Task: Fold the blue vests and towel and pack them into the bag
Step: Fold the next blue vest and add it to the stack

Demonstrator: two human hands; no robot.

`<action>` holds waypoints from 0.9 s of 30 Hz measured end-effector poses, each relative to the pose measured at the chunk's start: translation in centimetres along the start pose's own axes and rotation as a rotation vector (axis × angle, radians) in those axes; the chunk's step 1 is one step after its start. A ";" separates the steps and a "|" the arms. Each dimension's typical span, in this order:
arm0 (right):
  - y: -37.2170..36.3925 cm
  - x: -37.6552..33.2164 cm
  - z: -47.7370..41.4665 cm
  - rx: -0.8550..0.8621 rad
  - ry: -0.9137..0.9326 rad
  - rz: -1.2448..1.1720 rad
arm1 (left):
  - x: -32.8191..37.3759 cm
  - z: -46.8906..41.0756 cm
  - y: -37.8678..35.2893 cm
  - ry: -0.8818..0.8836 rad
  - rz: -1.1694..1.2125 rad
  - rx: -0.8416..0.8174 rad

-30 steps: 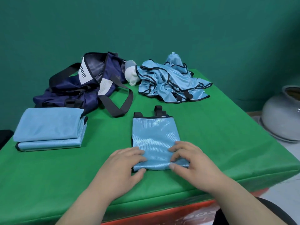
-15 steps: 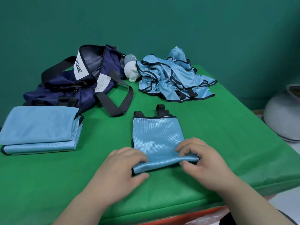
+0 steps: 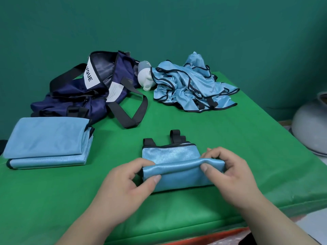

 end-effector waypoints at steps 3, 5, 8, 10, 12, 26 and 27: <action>-0.2 0.1 -0.7 0.053 -0.074 0.063 | -0.7 -0.6 0.2 0.073 0.011 0.054; -0.2 0.1 -1.4 0.074 -0.111 0.120 | -0.9 -1.1 0.3 0.108 -0.007 0.069; 0.1 0.3 -2.3 0.094 -0.169 0.161 | -1.1 -2.1 0.7 0.125 -0.037 0.115; 0.2 0.6 -2.9 0.108 -0.197 0.178 | -1.7 -2.8 0.9 0.150 -0.021 0.141; 0.1 0.8 -3.7 0.114 -0.213 0.230 | -2.2 -3.4 1.2 0.176 0.001 0.167; -0.9 3.4 -6.8 0.030 -0.286 0.443 | -5.4 -6.1 1.0 0.273 -0.075 0.184; -1.0 3.4 -6.8 0.032 -0.285 0.451 | -5.6 -6.2 0.9 0.277 -0.072 0.182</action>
Point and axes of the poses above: each hand's wrist, its own z-axis away from the middle knuckle, its own y-axis out of the back of the hand, x = y × z, the point moved 9 cm from there along -z, towards the middle knuckle, and after that the axes turned 10 degrees about -x, right-handed, at the moved point
